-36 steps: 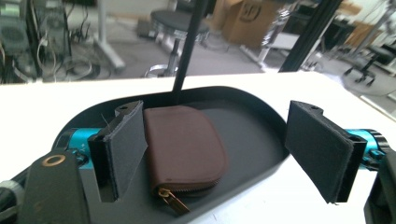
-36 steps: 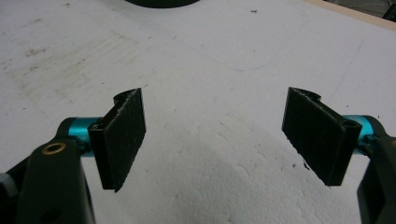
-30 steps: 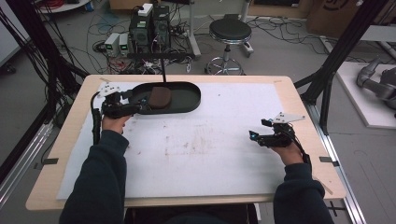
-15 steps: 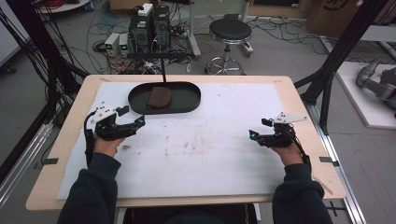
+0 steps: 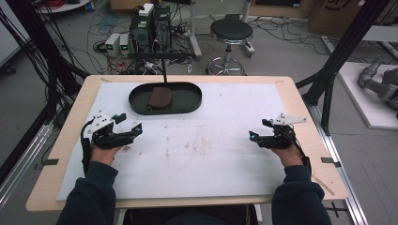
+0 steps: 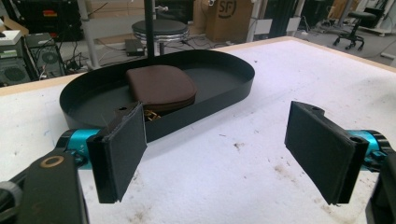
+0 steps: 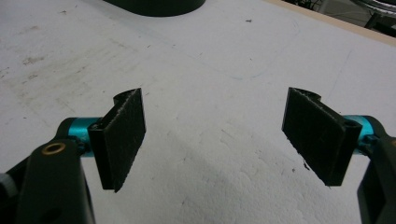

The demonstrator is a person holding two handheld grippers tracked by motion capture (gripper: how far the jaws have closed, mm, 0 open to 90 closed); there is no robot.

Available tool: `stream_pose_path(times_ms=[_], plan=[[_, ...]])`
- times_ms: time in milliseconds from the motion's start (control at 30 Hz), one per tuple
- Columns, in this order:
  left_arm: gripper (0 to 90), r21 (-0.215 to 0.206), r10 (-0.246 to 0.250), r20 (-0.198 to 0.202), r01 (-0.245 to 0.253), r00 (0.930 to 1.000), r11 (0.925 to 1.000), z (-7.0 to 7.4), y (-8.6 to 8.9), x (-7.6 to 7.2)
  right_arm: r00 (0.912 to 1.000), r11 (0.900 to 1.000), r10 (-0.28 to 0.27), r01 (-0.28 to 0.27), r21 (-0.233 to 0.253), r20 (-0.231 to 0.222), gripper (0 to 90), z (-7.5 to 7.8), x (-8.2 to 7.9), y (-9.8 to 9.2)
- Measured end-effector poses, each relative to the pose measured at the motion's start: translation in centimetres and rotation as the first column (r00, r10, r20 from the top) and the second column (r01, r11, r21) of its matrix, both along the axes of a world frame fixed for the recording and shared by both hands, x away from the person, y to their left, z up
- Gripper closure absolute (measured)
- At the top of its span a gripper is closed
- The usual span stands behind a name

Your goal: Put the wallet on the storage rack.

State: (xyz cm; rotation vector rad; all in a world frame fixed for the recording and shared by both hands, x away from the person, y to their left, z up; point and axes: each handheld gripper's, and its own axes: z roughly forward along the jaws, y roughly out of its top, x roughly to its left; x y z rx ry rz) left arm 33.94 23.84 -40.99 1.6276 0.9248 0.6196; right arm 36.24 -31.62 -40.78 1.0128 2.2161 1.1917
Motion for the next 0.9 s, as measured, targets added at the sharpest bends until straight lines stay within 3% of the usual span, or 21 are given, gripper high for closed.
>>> stream_pose_path(times_ms=[900], plan=[[20.8, -0.009, 0.005, -0.016, -0.005, 0.9999, 0.9999, -0.63, 0.16, 0.11, 1.0, 1.0, 0.001, -0.001, 0.007, 0.001, 21.9, -0.25, -0.03, -0.45]])
